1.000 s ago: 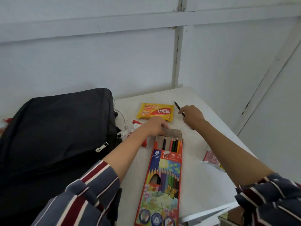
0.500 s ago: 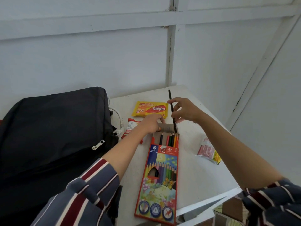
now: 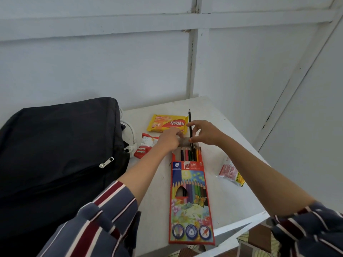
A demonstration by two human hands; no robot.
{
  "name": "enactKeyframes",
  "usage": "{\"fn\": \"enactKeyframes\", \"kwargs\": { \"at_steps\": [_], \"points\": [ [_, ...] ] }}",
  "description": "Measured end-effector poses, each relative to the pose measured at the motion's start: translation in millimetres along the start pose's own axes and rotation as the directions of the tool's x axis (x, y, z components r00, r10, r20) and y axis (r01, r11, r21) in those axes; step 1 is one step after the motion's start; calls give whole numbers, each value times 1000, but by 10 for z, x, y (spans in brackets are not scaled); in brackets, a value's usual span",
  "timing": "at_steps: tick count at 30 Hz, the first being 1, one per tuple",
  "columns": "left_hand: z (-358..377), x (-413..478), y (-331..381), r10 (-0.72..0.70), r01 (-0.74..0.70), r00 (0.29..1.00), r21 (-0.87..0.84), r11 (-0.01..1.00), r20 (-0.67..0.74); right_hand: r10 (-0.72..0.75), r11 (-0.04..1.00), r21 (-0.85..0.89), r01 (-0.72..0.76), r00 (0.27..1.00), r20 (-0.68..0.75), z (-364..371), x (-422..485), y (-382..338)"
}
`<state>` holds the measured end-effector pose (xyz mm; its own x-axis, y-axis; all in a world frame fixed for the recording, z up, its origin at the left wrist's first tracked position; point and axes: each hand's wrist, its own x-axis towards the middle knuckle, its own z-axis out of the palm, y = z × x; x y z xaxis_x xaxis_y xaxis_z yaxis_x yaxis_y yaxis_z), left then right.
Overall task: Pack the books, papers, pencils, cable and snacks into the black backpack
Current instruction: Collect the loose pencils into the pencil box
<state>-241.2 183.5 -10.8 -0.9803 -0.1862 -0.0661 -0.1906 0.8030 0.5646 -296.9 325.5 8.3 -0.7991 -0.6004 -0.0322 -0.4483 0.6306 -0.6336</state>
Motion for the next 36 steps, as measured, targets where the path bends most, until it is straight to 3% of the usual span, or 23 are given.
{"fn": "enactKeyframes", "kwargs": {
  "at_steps": [4, 14, 20, 24, 30, 36],
  "points": [
    [-11, -56, -9, 4, -3, 1000, 49, 999, -18, -11, 997, -79, 20, 992, 124, 38, -11, 13],
    [-129, -142, 14, -34, 28, 994, 65, 998, 105, 75, 953, -300, 36, 933, 351, 29, -155, -31],
    [-159, -226, 45, -7, -2, 989, 61, 998, 150, 32, 963, -261, 64, 937, 348, 59, -262, -46],
    [-167, -276, 32, -8, -4, 986, 67, 998, 166, 54, 935, -344, 86, 925, 376, 75, -340, -77],
    [-158, -351, -3, 16, -27, 984, 63, 998, 179, 32, 953, -299, 58, 958, 286, 112, -405, -101],
    [-191, -438, 36, 65, -97, 975, 145, 985, 212, 87, 918, -394, 34, 955, 284, 118, -471, -131]
  ]
}}
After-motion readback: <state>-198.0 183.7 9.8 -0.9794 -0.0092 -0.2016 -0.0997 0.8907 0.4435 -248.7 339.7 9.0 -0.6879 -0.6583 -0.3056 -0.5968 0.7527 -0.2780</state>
